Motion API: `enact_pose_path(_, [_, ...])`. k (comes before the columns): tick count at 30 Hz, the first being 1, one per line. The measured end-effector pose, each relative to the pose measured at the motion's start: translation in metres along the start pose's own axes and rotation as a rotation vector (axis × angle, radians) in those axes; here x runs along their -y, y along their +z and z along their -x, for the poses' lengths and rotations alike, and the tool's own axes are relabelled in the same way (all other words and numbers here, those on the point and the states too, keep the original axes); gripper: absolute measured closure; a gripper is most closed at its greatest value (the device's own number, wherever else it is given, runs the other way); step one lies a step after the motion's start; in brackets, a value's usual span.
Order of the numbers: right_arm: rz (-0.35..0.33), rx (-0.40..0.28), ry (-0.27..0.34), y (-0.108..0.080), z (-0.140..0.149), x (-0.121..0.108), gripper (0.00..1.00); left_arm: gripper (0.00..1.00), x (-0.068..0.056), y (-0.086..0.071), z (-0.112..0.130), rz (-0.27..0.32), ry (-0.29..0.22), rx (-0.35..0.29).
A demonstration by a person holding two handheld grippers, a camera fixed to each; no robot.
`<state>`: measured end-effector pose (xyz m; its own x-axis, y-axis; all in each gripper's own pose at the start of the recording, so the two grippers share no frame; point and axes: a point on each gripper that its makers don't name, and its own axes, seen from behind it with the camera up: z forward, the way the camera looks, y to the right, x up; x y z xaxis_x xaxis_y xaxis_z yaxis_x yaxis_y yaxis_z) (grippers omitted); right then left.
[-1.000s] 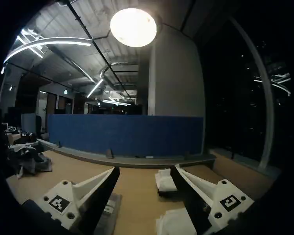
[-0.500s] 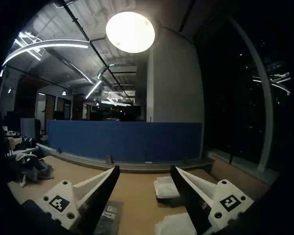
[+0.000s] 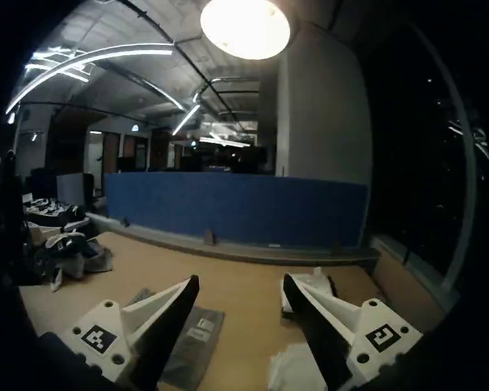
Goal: Fold towel
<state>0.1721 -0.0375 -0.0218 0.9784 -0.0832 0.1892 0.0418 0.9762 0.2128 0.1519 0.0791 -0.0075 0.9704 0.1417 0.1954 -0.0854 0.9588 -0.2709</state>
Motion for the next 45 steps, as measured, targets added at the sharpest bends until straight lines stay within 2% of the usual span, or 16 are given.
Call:
enact_pose_path(6, [-0.143,0.197,-0.04,0.0,0.035,0.03,0.0,0.05,-0.035,-0.002,0.024,0.146,0.043,0.126])
enact_pose_path(9, [-0.184,0.251,-0.069,-0.002,0.045,0.039,0.0,0.05,-0.052,-0.006,0.033,0.222,0.049,0.175])
enact_pose_path(12, [-0.211,0.279,-0.078,-0.003,0.05,0.044,0.0,0.05,-0.057,-0.007,0.039,0.25,0.058,0.206])
enact_pose_path(18, [-0.242,0.302,-0.079,-0.004,0.056,0.052,0.0,0.05,-0.064,-0.008,0.049,0.28,0.075,0.238])
enact_pose_path(27, [-0.254,0.339,-0.101,-0.001,0.084,0.059,0.0,0.05,-0.071,-0.004,0.072,0.296,0.109,0.255])
enact_pose_path(36, [-0.256,0.379,-0.123,0.007,0.128,0.067,0.0,0.05,-0.082,0.007,0.118,0.304,0.141,0.272])
enact_pose_path(45, [-0.275,0.434,-0.134,0.02,0.183,0.08,0.0,0.05,-0.094,0.019,0.176,0.328,0.16,0.335])
